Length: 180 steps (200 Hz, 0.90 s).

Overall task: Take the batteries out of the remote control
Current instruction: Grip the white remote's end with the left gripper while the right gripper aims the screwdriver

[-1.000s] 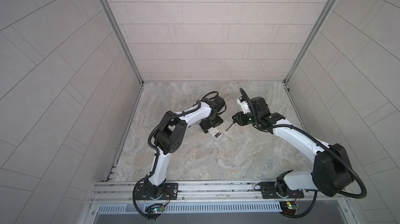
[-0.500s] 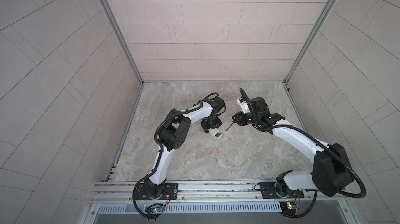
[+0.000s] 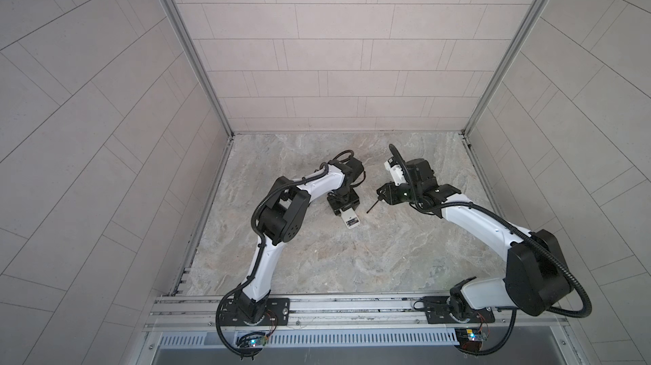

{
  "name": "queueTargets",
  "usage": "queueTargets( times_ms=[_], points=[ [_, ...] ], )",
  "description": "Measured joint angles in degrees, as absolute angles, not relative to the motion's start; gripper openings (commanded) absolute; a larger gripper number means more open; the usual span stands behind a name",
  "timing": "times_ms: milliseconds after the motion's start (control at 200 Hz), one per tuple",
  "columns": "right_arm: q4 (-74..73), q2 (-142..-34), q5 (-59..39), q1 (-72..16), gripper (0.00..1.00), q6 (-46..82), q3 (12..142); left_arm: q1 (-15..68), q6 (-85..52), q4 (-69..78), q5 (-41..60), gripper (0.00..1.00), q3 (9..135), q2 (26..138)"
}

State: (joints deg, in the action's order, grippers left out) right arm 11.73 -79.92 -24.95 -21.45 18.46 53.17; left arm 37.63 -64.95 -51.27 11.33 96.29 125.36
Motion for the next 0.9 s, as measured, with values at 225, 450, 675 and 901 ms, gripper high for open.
queueTargets(
  times_ms=[225, 450, 675, 901],
  points=[
    [11.64, -79.09, -23.24, -23.35, 0.17, 19.73, 52.84, 37.63, -64.42, -49.98, 11.11, 0.73, 96.29, 125.14],
    [10.70, -77.14, -20.97, -24.36, 0.17, 20.58, 51.31, 37.01, -63.57, -49.82, 11.31, 0.73, 96.29, 125.14],
    [10.57, -77.14, -20.12, -24.34, 0.17, 20.47, 51.27, 36.21, -62.41, -49.84, 11.79, 0.63, 96.29, 125.19],
    [10.46, -77.14, -20.08, -24.34, 0.17, 20.03, 51.18, 35.90, -61.14, -51.22, 12.40, 0.54, 97.73, 126.19]
  ],
)
